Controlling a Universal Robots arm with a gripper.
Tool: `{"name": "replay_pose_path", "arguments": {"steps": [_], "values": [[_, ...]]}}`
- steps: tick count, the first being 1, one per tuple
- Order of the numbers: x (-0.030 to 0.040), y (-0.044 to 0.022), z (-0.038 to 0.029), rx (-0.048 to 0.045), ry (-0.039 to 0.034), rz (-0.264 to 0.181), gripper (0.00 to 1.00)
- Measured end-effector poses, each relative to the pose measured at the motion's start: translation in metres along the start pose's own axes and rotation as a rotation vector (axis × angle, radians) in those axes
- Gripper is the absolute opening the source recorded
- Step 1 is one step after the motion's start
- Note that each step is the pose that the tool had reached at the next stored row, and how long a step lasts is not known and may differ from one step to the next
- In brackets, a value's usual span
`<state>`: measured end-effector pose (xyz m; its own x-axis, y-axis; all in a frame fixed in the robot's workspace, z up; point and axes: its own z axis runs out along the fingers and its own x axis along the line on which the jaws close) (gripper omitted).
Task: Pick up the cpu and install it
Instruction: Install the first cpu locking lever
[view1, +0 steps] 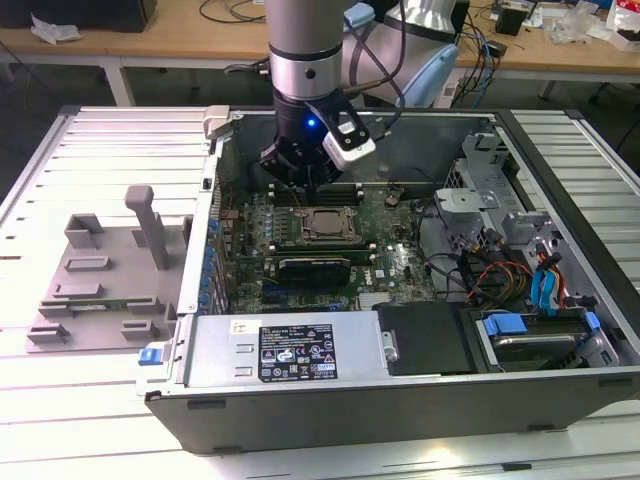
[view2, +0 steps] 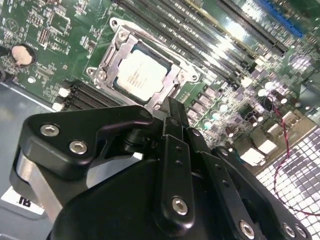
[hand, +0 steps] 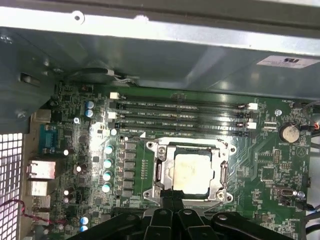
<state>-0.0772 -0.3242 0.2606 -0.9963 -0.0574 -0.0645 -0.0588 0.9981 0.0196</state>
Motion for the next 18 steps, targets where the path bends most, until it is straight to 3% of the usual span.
{"name": "replay_pose_path", "arguments": {"steps": [2, 5, 6, 11, 18], "values": [[0.0, 0.0, 0.0, -0.033, -0.002, 0.002, 0.11], [0.0004, 0.0, 0.0, -0.0553, -0.0034, 0.004, 0.11], [0.0059, 0.0003, -0.0003, -0.0628, -0.0037, 0.004, 0.11], [0.0144, 0.0009, -0.0006, -0.0635, -0.0038, 0.004, 0.11], [0.0188, 0.0011, -0.0009, -0.0635, -0.0037, 0.004, 0.11]]}}
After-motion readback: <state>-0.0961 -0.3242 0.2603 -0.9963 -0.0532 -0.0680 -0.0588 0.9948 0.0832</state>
